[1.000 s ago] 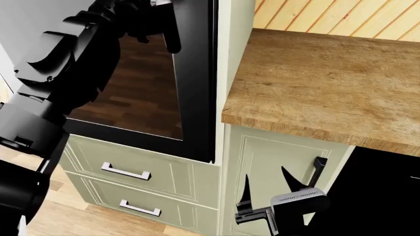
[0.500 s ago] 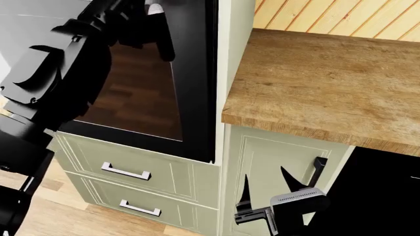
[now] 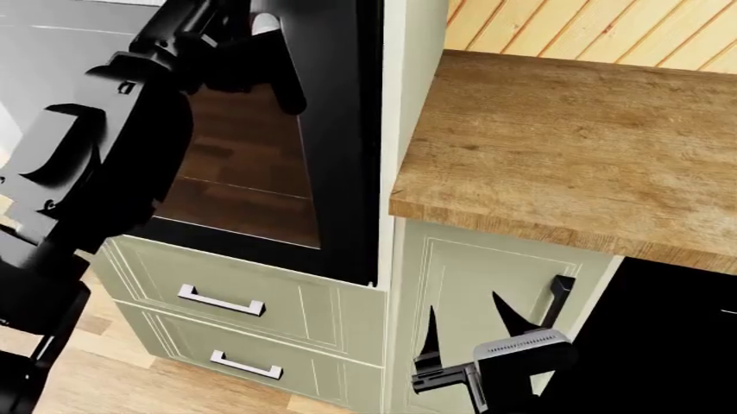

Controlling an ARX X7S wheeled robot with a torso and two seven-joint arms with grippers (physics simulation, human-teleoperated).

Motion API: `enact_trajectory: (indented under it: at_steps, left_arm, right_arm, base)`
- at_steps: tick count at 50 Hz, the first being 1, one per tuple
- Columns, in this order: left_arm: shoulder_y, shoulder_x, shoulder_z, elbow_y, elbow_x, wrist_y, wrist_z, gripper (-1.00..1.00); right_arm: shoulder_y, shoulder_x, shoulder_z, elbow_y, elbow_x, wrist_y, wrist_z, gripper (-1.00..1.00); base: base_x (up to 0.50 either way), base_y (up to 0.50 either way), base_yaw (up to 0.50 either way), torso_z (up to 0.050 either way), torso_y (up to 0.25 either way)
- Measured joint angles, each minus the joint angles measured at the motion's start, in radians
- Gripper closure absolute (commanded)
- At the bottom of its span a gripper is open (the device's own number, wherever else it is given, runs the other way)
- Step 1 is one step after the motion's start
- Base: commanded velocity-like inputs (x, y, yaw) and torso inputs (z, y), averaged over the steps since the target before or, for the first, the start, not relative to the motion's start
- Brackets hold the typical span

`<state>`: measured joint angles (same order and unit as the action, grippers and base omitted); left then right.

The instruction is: Open the oven door

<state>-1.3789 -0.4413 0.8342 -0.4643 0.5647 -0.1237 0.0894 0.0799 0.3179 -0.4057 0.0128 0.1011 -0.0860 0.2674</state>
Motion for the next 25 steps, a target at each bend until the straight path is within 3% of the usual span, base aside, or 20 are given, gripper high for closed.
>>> enact_trajectory:
  at_steps: [25]
  left_arm:
    - [0.085,-0.064,-0.047,0.218,-0.001,-0.115,0.061,1.00]
  right_arm:
    - [-0.001,0.006,-0.007,-0.012,0.001,0.007,0.008,-1.00]
  base:
    - [0.00,0.00,0.00,0.001,0.005]
